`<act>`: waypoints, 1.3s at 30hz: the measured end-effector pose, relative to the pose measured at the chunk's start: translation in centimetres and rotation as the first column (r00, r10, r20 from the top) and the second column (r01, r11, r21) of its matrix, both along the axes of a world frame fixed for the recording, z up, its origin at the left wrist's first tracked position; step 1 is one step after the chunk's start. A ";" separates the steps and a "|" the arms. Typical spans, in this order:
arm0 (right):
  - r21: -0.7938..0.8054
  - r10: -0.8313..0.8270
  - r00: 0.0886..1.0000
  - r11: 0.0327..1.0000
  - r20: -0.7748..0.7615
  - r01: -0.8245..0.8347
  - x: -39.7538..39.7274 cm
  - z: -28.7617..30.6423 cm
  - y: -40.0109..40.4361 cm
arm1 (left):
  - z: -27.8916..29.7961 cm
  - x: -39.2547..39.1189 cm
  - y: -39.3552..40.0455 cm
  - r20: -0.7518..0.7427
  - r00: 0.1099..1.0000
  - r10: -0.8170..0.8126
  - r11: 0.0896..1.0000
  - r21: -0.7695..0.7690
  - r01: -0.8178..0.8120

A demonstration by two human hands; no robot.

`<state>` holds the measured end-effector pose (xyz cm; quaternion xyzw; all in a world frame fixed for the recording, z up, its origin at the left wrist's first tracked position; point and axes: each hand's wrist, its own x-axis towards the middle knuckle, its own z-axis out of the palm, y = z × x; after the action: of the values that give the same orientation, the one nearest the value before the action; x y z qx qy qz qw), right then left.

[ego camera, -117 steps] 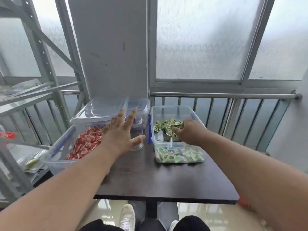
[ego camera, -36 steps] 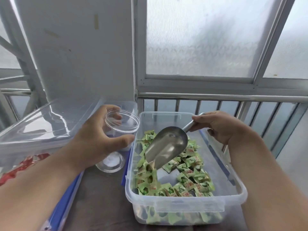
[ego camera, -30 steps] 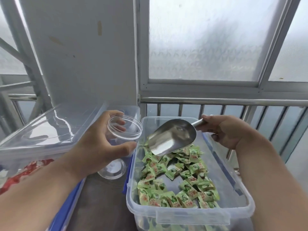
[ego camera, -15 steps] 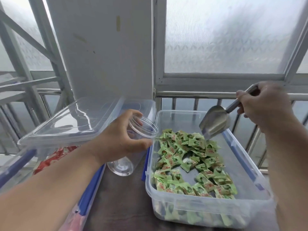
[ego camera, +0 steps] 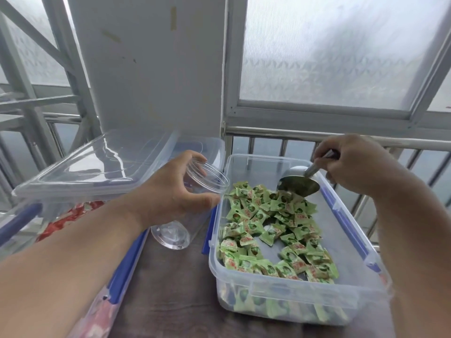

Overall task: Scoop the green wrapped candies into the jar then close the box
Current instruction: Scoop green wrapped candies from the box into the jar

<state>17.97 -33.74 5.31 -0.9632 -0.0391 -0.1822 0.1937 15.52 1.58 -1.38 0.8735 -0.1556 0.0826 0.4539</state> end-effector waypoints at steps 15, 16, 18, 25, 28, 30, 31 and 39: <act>0.320 -0.044 0.960 0.938 -0.275 0.134 0.7 -0.2 -3.6 | 0.3 -0.1 0.1 -0.054 0.998 0.023 1.000 0.018 -0.023; 0.293 -0.010 0.939 0.949 -0.343 0.117 0.6 -0.3 -3.0 | 0.4 -0.2 0.1 -0.059 0.998 0.029 0.999 0.024 -0.027; 0.250 0.096 0.879 0.968 -0.466 0.027 0.4 -0.9 -0.8 | 0.6 -0.4 0.0 -0.060 0.997 0.041 0.998 0.039 -0.039; 0.416 0.241 0.816 0.909 -0.525 0.000 1.4 -3.1 1.3 | 0.9 -0.9 -0.2 -0.080 0.996 0.049 0.999 0.000 -0.049; 0.562 0.292 0.820 0.826 -0.493 0.044 1.7 -3.2 1.3 | 1.1 -1.1 -0.3 -0.077 0.996 0.054 0.999 0.006 -0.054; 0.622 0.327 0.802 0.780 -0.500 0.069 1.7 -3.1 1.0 | 1.0 -1.1 -0.2 -0.080 0.995 0.057 0.998 0.006 -0.056; 0.654 0.347 0.793 0.752 -0.501 0.084 1.6 -2.9 0.7 | 1.0 -1.0 -0.2 -0.078 0.995 0.058 0.998 0.008 -0.058; 0.779 0.373 0.794 0.597 -0.480 0.190 2.1 -2.4 -1.3 | 0.8 -0.9 -0.2 -0.025 0.998 0.051 0.999 -0.014 -0.051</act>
<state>20.07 -35.08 2.87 -0.7743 0.0570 0.1454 0.6133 14.66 1.37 -0.55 0.8748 -0.1272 0.0847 0.4598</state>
